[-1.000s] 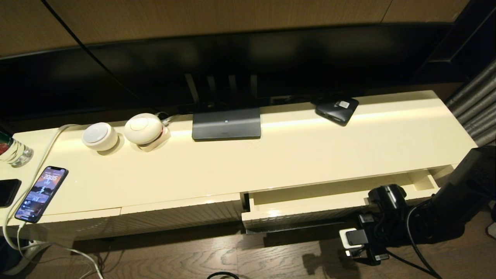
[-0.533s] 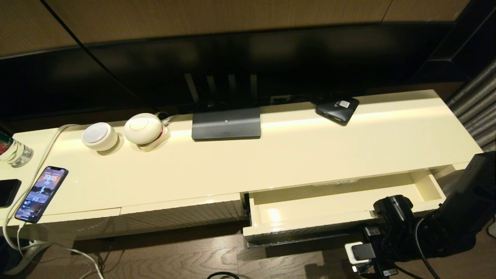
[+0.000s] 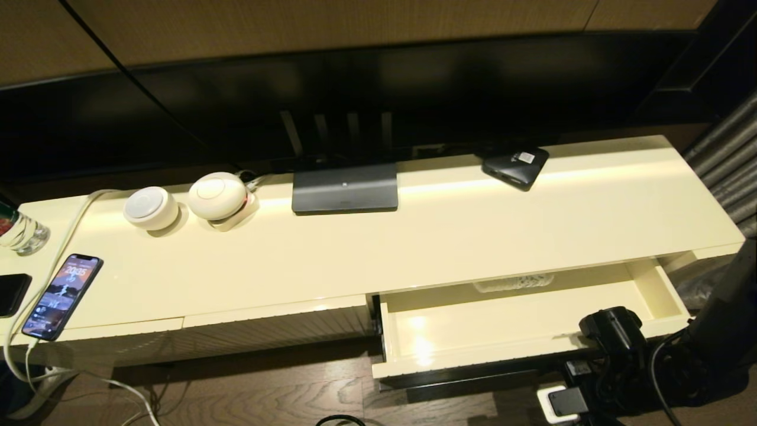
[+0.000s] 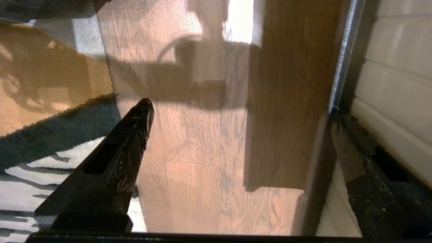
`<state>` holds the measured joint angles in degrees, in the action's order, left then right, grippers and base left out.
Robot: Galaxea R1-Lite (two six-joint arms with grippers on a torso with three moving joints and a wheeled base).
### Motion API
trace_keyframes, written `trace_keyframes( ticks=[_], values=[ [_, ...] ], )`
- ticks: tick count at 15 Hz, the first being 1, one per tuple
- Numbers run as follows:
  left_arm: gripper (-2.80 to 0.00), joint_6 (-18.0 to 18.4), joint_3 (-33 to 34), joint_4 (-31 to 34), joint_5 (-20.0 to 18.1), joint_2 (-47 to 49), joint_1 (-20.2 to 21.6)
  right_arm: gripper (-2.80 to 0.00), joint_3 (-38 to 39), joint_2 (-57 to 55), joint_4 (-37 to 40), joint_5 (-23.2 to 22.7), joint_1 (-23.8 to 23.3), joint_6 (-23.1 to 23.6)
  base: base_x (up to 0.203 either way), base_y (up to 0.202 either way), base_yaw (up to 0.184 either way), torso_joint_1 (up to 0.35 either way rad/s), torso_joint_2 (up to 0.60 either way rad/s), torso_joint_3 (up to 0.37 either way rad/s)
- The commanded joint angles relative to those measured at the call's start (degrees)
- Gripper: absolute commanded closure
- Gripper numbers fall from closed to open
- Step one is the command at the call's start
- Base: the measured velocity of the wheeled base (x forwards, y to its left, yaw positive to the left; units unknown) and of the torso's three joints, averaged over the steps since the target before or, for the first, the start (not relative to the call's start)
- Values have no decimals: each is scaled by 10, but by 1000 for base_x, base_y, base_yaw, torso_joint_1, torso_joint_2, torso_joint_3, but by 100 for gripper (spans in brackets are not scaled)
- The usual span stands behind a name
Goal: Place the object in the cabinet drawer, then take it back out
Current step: Open the drawer
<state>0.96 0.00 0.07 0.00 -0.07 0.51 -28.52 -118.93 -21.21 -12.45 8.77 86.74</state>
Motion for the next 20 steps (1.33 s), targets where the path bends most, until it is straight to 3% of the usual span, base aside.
trace_keyframes(
  ticks=[1,12,13,14,20],
  values=[
    [0,0,2,0,0,1,-1,-280,0,30,-12,6,-2,4,0,0,0,0,0,0],
    [0,0,2,0,0,1,-1,-280,37,130,-9,7,-6,4,0,0,0,0,0,0],
    [0,0,2,0,0,1,-1,-247,44,148,-5,7,-8,4,0,0,0,0,0,0],
    [0,0,2,0,0,1,-1,0,50,163,1,7,-10,4,0,0,0,0,0,0],
    [0,0,2,0,0,1,-1,0,85,293,80,6,-25,5,0,0,0,0,0,0]
  ],
)
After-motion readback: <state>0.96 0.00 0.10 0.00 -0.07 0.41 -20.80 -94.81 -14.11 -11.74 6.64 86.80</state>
